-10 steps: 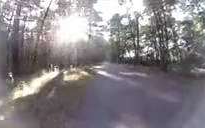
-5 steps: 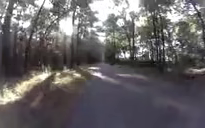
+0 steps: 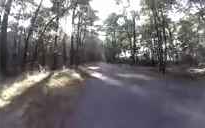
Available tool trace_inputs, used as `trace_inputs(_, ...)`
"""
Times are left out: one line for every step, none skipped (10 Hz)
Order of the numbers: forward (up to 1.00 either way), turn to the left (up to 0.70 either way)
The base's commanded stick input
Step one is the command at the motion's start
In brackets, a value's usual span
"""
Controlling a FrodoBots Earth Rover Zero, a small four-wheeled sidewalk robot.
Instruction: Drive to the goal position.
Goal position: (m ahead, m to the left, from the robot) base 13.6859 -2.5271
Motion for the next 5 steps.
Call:
trace_inputs(0.70,-0.01)
trace_inputs(0.70,-0.01)
trace_inputs(0.70,-0.01)
trace_inputs(0.70,-0.01)
trace_inputs(0.70,-0.01)
